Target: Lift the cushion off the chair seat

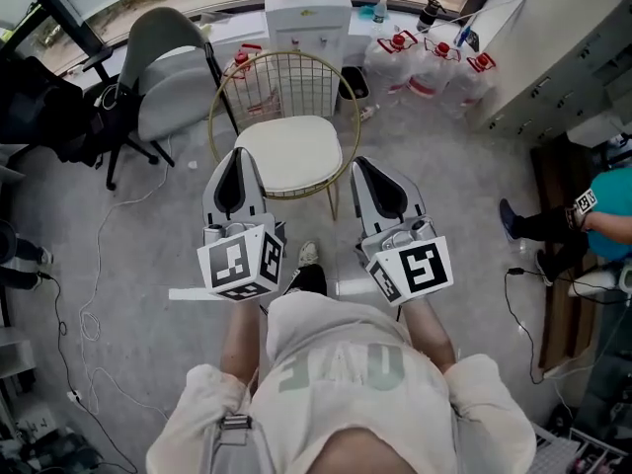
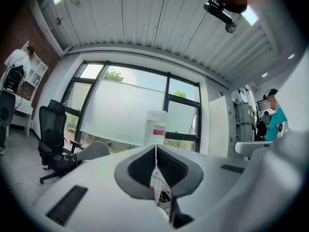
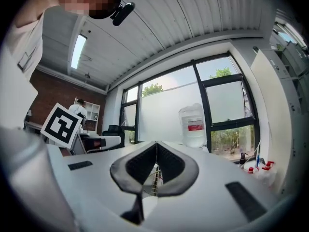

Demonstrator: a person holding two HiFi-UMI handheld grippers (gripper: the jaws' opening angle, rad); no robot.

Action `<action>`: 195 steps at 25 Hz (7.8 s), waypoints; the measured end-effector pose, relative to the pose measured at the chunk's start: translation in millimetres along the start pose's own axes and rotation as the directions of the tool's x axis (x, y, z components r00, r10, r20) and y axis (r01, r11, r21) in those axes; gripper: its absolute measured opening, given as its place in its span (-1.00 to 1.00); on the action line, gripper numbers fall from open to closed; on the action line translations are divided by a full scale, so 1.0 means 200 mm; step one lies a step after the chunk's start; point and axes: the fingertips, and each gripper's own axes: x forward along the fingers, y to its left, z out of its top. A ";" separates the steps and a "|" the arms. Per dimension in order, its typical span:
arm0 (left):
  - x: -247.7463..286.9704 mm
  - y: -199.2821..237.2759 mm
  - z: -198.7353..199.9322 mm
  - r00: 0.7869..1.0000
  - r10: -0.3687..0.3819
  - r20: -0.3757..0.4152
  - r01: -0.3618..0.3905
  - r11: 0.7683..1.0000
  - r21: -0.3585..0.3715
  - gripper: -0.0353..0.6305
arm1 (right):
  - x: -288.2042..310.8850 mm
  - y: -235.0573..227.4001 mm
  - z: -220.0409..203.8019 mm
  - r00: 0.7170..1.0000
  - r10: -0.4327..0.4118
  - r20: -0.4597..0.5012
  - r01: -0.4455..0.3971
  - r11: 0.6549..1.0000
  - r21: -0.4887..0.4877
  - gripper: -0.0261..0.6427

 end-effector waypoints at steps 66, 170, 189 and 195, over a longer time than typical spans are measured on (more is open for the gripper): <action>0.53 0.50 -1.72 0.995 0.045 -0.087 -0.090 0.061 -0.994 -0.31 | 0.99 -0.34 -0.86 0.953 0.151 -0.261 -0.095 0.972 0.215 -0.87; 0.79 0.37 -2.04 0.989 0.137 0.056 0.052 0.029 -0.998 -0.77 | 1.01 -0.38 -1.22 0.909 0.351 -0.226 -0.291 0.920 0.262 -0.87; 1.05 0.00 -0.40 0.967 0.045 0.253 0.236 0.234 -0.943 -0.77 | 1.03 -0.65 0.30 0.979 0.150 0.139 -0.171 0.974 0.151 -0.87; 1.11 -0.14 -0.12 0.958 0.025 0.284 0.266 0.281 -0.922 -0.77 | 1.01 -0.67 0.43 0.976 0.138 0.168 -0.161 0.978 0.131 -0.87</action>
